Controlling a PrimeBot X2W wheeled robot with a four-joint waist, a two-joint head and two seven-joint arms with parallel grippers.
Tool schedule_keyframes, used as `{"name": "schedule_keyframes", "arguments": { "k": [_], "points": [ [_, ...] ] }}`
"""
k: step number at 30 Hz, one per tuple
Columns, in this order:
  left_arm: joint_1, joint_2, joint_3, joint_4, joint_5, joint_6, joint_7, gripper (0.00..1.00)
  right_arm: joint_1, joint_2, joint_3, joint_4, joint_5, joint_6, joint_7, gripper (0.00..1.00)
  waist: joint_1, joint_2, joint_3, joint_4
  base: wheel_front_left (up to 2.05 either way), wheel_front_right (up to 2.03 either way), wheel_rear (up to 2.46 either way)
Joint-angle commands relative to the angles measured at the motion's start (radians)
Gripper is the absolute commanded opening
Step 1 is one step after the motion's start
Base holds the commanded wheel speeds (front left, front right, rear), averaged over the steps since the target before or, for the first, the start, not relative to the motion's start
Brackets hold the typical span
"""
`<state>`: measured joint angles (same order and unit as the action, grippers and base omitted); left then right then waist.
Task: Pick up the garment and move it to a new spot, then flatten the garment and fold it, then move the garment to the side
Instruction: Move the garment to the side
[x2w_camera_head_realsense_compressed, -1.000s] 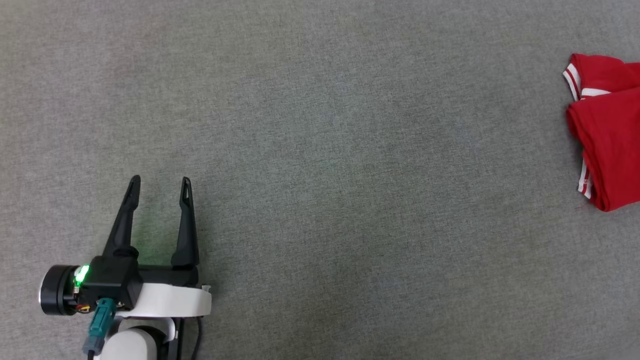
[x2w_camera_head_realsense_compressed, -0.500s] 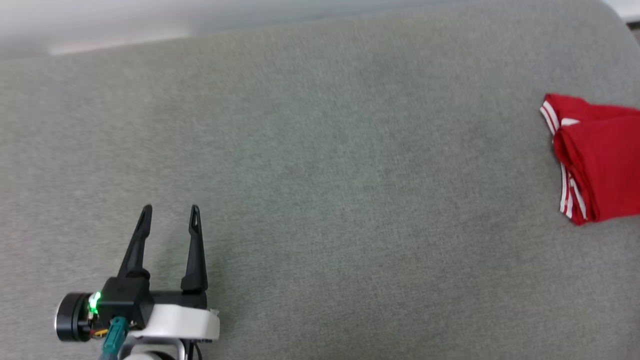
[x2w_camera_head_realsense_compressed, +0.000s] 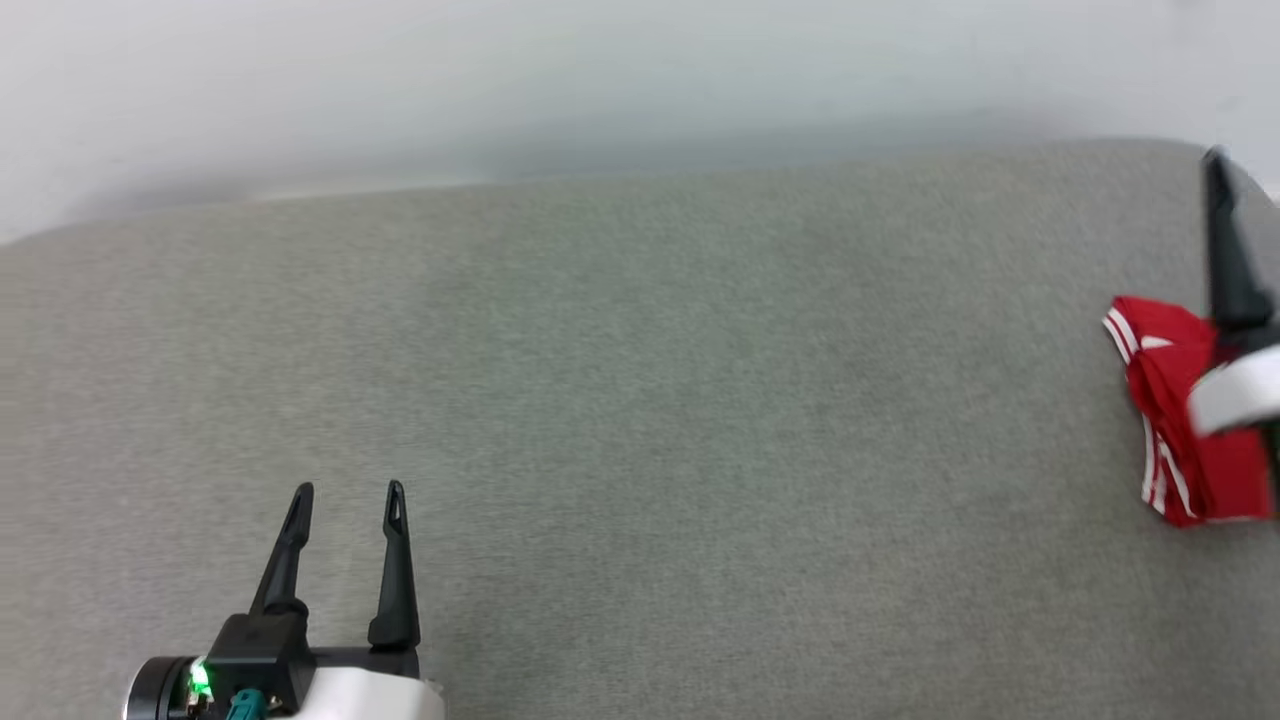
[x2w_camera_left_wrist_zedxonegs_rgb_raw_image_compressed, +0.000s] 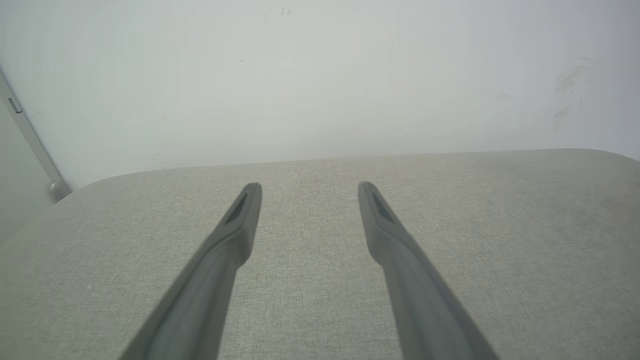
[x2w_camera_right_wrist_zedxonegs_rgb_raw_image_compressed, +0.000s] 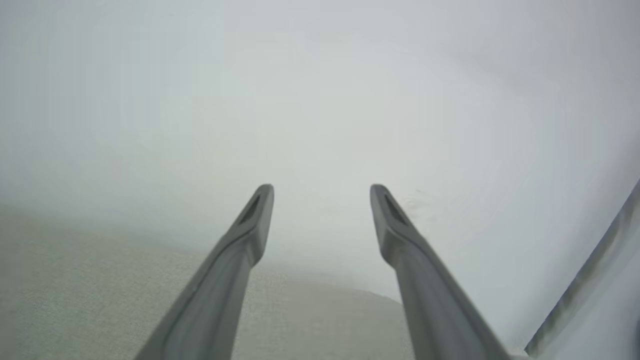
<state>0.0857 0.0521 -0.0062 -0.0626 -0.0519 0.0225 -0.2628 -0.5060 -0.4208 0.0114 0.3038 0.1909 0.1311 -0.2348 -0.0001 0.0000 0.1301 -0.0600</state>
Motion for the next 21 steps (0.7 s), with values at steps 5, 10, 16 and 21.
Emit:
{"name": "schedule_keyframes", "arguments": {
  "k": [5, 10, 16, 21],
  "points": [
    [0.031, -0.002, -0.004, 0.004, -0.007, 0.000, -0.002, 1.00, 0.163, 0.135, -0.037, -0.100, -0.041, -0.001, -0.028, 1.00, 0.0001, 0.0000, -0.057, 0.056, 0.00, 0.00, 0.00],
    [0.044, -0.002, -0.006, 0.011, -0.004, -0.004, -0.002, 1.00, 0.287, 0.232, -0.034, -0.171, -0.056, -0.001, -0.031, 1.00, 0.0001, 0.0000, -0.083, 0.079, 0.00, 0.00, 0.00],
    [0.054, -0.002, -0.008, 0.024, -0.005, -0.009, -0.002, 1.00, 0.394, 0.276, -0.028, -0.210, -0.055, -0.001, -0.030, 1.00, 0.0001, 0.0000, -0.116, 0.099, 0.00, 0.00, 0.00],
    [0.066, -0.002, -0.007, 0.030, -0.012, -0.009, -0.002, 1.00, 0.467, 0.295, -0.041, -0.229, -0.047, -0.001, -0.030, 1.00, 0.0001, 0.0000, -0.137, 0.105, 0.00, 0.00, 0.00]
  ]
}}
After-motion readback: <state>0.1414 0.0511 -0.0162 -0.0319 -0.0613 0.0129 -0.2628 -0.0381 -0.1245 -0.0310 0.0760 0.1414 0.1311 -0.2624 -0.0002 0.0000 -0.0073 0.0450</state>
